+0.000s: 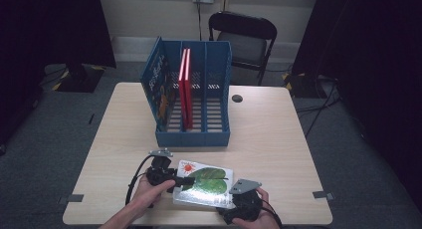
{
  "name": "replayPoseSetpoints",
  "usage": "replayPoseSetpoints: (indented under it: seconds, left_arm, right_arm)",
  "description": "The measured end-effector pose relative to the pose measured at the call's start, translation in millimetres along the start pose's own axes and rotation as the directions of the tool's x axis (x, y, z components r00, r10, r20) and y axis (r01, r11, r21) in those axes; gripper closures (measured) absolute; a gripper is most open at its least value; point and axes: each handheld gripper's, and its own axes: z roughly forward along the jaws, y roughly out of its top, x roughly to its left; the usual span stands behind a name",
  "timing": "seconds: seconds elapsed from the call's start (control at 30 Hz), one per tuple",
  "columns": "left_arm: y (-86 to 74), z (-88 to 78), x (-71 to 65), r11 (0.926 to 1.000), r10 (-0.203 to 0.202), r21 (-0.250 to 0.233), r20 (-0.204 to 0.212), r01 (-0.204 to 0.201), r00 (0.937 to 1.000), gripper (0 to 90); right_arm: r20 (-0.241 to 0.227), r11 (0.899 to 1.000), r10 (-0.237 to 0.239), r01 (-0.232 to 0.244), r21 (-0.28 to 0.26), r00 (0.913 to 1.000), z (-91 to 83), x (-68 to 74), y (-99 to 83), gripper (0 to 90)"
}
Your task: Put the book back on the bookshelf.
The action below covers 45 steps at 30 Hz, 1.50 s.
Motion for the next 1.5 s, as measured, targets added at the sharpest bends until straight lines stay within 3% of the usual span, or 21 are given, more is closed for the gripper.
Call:
replayPoseSetpoints:
  seconds: [0.23,0.43,0.73,0.93,1.1,1.3,1.37,1.43,1.5]
  left_arm:
    - [0.4,5.4,-1.6,1.0000,0.003,0.008,0.031,-0.003,0.9995,49.8]
    - [1.3,4.2,2.0,1.0000,-0.002,0.000,0.103,0.002,0.9946,61.5]
    - [0.7,2.0,-0.6,0.9995,0.029,0.004,0.095,-0.030,0.9950,66.5]
    - [0.8,0.8,-4.8,0.9975,0.070,0.005,0.074,-0.071,0.9948,66.8]
    - [0.8,-0.9,-9.4,0.9938,0.111,-0.006,0.059,-0.111,0.9921,66.8]
    - [-0.1,-4.2,-15.9,0.9841,0.176,-0.034,0.058,-0.174,0.9827,67.3]
    - [-0.6,-6.7,-21.8,0.9746,0.222,-0.042,0.046,-0.220,0.9740,67.6]
    - [-1.1,-9.3,-24.3,0.9680,0.247,-0.061,0.063,-0.244,0.9669,69.8]
    - [-1.2,-10.8,-27.2,0.9651,0.259,-0.057,0.049,-0.256,0.9648,69.4]
  right_arm:
    - [-0.003,1.000,-0.003,0.003,0.000,1.0000,0.4,-0.8,0.6,10.1]
    - [-0.009,1.000,-0.009,0.010,0.008,0.9999,3.4,-2.6,3.4,7.6]
    - [-0.007,1.000,-0.015,0.015,0.012,0.9999,3.1,-1.1,4.5,10.0]
    - [-0.044,1.000,-0.011,0.010,-0.026,0.9990,-5.9,-0.3,3.4,16.4]
    - [-0.039,0.999,-0.001,0.000,-0.044,0.9992,-6.8,-5.5,6.1,16.4]
    - [-0.058,0.997,0.044,-0.048,-0.064,0.9973,-4.1,-14.6,11.2,13.1]
    - [-0.053,0.996,0.053,-0.056,-0.069,0.9972,-3.4,-17.1,11.9,12.5]
    - [-0.057,0.995,0.062,-0.066,-0.073,0.9964,-3.2,-19.6,12.6,12.5]
    - [-0.081,0.993,0.083,-0.089,-0.073,0.9932,-1.5,-23.8,13.6,12.2]
